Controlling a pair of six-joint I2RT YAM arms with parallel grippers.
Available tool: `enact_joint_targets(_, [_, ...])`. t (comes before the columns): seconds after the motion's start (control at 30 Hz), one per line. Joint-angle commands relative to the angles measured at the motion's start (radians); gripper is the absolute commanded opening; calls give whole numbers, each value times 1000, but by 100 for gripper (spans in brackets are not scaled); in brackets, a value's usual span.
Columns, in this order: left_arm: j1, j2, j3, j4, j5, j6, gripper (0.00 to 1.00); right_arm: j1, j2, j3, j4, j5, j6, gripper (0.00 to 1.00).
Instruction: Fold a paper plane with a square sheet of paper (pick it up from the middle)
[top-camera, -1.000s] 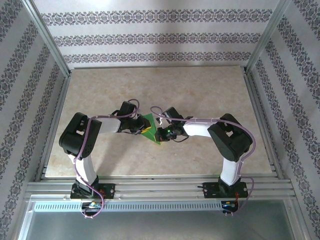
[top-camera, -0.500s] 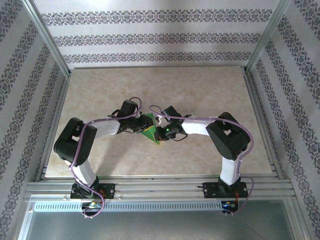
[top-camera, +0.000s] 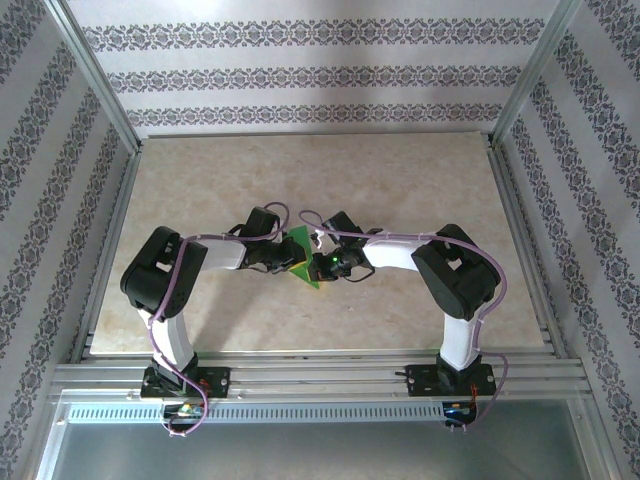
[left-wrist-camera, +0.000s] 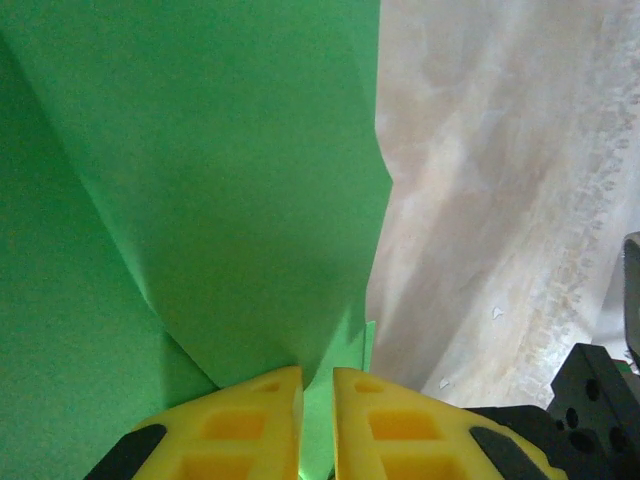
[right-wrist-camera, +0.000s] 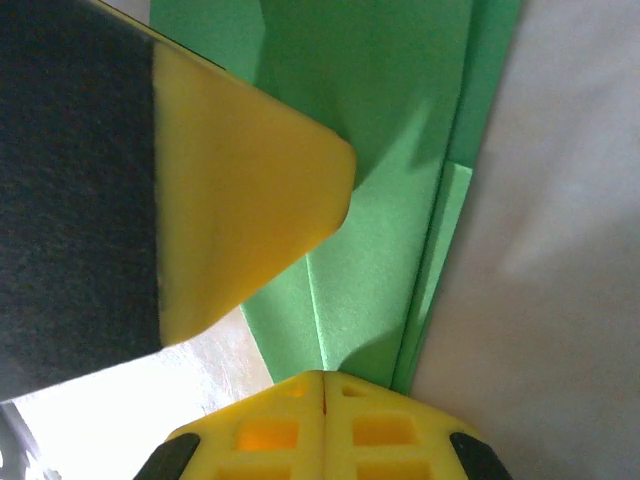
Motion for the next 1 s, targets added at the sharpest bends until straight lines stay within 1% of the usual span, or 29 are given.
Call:
enact_joint_targets(0.0, [18,29,20,-43,-38,47,18,-11,52,-19,-123,71,-10,4])
enact_joint_targets(0.17, [62,34,40,-72,-50,66,18,-10,53,-24,-153,86,-33,4])
enact_joint_targets(0.4, [116,96,130,-161,-47,155,18,-9,57,-32,-157,82,-40,4])
enact_joint_targets(0.7, [209,147,187,-233,-15,263,18,-8,56,-37,-156,81,-40,4])
enact_joint_targets(0.97, [267,187,243,-262,-34,292,18,-9,55,-43,-157,82,-39,4])
